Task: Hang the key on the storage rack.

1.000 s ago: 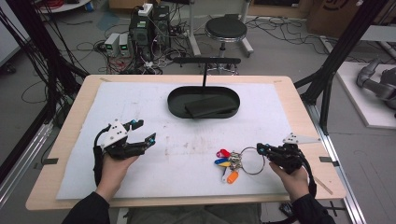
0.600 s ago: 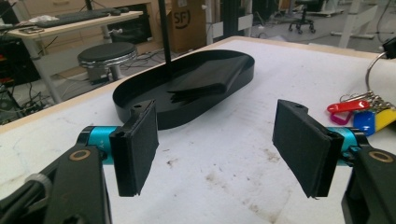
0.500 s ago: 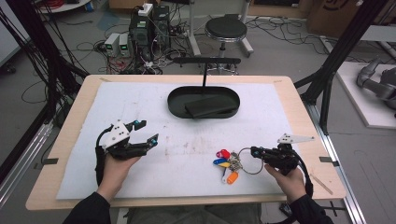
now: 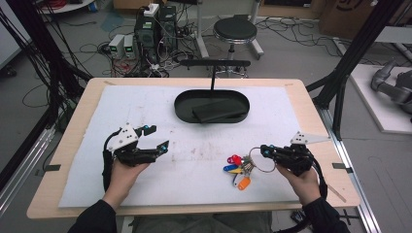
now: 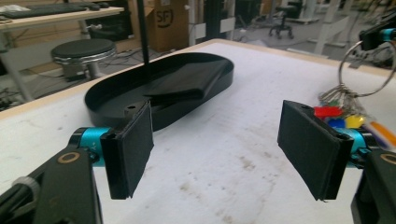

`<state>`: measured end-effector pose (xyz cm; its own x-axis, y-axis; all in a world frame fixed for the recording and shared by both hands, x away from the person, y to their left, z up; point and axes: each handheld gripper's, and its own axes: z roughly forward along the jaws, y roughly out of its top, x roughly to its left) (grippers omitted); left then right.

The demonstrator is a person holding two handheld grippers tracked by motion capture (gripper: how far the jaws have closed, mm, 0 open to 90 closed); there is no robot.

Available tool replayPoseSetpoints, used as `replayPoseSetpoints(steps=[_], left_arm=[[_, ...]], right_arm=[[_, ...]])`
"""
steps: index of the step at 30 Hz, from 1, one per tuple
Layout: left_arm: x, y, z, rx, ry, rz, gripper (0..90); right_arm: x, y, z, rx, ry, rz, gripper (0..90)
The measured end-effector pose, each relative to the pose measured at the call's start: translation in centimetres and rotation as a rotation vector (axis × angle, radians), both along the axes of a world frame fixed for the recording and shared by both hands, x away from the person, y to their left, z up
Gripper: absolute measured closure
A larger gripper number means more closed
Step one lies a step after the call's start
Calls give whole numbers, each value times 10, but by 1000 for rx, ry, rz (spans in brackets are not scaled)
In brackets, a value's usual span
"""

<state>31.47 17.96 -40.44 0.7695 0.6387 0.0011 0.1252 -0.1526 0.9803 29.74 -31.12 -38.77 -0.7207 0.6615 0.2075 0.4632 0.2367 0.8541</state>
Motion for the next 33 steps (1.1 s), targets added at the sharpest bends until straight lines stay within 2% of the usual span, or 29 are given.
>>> replayPoseSetpoints(steps=[2,7,12,21,26,33], left_arm=[[0,-3,1,-9,5,-9,268],[3,-10,5,-39,31,-77,268],[8,-18,8,-82,101,-148,268],[10,-32,15,-91,86,-216,268],[11,-40,18,-132,90,-273,275],[11,-53,21,-126,94,-312,286]], right_arm=[[1,3,6,1,-18,13,876],[4,13,24,16,-57,46,876],[7,25,39,17,-90,81,876],[14,47,57,25,-115,150,876],[19,59,58,33,-121,183,876],[21,73,60,37,-128,221,876]])
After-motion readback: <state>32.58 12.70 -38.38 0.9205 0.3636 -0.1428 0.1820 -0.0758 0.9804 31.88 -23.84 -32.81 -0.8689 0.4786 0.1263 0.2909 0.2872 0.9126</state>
